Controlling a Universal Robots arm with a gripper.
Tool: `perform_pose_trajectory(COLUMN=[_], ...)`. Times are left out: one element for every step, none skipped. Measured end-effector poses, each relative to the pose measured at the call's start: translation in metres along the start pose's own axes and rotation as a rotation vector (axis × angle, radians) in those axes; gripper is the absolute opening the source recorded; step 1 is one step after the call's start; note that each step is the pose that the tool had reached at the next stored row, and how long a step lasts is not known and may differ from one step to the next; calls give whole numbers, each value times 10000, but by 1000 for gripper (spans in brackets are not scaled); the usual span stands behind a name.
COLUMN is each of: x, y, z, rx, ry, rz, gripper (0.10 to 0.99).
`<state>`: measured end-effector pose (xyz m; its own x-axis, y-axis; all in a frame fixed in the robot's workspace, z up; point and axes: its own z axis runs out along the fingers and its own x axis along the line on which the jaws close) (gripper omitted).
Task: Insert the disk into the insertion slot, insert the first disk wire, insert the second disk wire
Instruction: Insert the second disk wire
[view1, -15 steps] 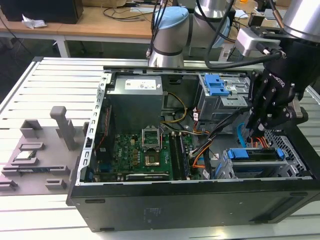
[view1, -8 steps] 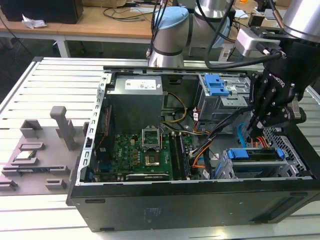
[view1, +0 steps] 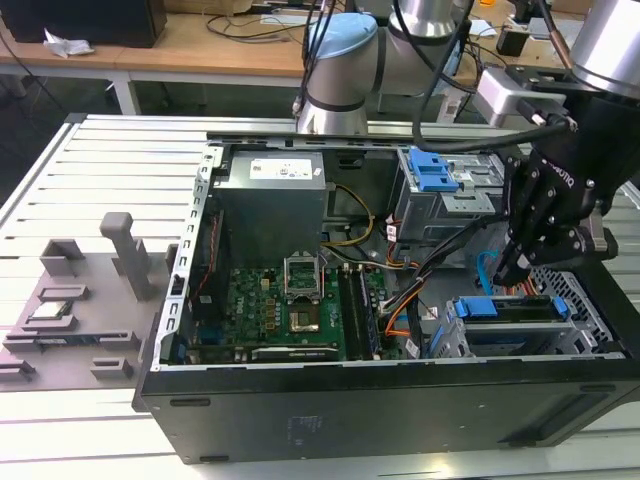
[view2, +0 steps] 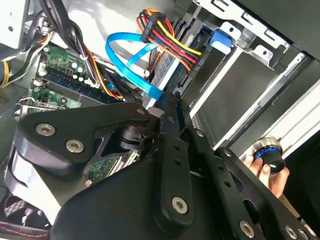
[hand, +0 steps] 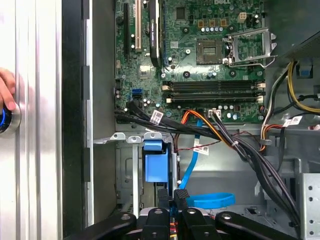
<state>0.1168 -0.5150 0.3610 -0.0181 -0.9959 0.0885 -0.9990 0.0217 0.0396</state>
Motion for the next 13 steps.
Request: perform_pose_trajectory(x=[4,7,11,18,21,23,24,26,28,31,33,31,31], y=[-20,-27,-32,-41,-47,-57,-65,-73,-80,-95,-107,-123,-126], z=[52,74,86,100,108,121,129,138,144,156,165,175,178], rx=[0,0,0,0,0,0,0,0,0,0,0,2,0], ry=[1,1,2,5,6,3,4,4,6,6,5,8,4], rz=[0,0,0,0,0,0,0,0,0,0,1,-1,0], gripper=[161,161,161,161,161,161,161,161,161,161,161,161,161])
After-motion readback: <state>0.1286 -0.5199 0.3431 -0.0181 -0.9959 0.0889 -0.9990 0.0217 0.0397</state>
